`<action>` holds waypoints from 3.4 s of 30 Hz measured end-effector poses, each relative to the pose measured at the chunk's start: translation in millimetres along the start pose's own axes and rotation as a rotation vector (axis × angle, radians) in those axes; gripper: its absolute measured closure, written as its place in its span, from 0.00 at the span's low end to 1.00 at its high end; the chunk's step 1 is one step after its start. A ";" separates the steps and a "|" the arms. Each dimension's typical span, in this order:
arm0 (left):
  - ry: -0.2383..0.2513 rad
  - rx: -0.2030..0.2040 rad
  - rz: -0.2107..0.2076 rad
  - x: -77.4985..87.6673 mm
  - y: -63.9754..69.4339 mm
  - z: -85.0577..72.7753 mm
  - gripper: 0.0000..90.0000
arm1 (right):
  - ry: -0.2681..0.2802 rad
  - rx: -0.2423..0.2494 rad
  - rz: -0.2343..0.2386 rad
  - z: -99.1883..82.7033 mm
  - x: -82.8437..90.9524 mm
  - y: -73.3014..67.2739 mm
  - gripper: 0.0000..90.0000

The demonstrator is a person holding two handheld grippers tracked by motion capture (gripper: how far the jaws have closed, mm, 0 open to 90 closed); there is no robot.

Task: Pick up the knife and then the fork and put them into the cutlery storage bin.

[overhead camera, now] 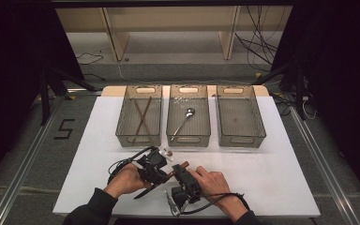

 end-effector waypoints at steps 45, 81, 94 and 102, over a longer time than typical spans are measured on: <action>0.413 0.350 0.215 87.6 -90.2 2.3 0.25 | -0.110 -0.325 0.045 -107.3 45.1 50.5 0.90; 0.409 0.343 0.198 52.2 -68.7 -24.0 0.18 | 0.132 -1.534 0.291 -239.7 51.4 140.9 0.90; 0.421 0.348 0.207 52.7 -66.8 -25.6 0.18 | 0.019 -1.632 0.330 -257.3 26.7 125.6 0.90; 0.432 0.355 0.213 53.1 -67.4 -26.0 0.18 | -0.020 -1.671 0.354 -258.7 13.2 110.2 0.90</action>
Point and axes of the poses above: each handheld gripper's, and its own axes: x roughly backward along the jaws, z roughly out of its top, y roughly to its right, the point moved 10 cm from there along -x, roughly forward along the jaws, and after that the axes turned 9 degrees about z, right-handed, at the moved point
